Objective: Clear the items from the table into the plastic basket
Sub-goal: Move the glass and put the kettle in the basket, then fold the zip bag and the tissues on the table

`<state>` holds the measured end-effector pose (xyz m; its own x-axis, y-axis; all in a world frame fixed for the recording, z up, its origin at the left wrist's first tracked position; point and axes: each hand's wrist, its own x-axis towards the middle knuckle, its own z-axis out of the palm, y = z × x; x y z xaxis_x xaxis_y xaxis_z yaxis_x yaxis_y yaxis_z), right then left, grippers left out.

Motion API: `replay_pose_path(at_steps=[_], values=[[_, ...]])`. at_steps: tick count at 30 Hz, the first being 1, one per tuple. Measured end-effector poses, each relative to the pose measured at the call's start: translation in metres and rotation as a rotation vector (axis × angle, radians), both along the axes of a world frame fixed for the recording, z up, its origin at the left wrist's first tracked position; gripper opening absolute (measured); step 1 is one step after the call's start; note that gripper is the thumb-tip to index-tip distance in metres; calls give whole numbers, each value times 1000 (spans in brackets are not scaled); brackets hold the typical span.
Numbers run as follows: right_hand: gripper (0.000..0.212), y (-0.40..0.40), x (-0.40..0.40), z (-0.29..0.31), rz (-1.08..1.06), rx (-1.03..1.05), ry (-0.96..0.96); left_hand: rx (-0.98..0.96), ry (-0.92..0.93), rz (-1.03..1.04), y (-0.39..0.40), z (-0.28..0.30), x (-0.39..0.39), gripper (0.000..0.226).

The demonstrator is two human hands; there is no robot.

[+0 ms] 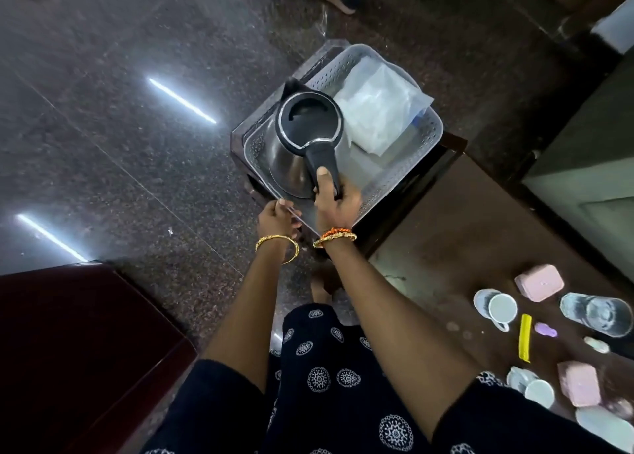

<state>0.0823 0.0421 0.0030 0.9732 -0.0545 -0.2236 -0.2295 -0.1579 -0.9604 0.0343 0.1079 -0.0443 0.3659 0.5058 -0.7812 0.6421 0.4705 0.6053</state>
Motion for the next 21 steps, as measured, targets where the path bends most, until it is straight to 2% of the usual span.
replay_pose_path(at_steps=[3, 9, 14, 17, 21], values=[[28, 6, -2, 0, 4, 14, 56, -30, -1, 26, 1, 2, -2, 37], [28, 14, -17, 5, 22, 166, 185, 179, 87, -95, -4, 17, -4, 24], [26, 7, -21, 9, 82, 190, 262, 247, 119, -116, -14, 24, -9, 33], [26, 2, -19, 15, 139, 188, 279, 254, 111, -59, -21, 29, -8, 30], [38, -6, -16, 20, 276, 56, 369, 197, 251, -60, -46, 36, -15, 25]])
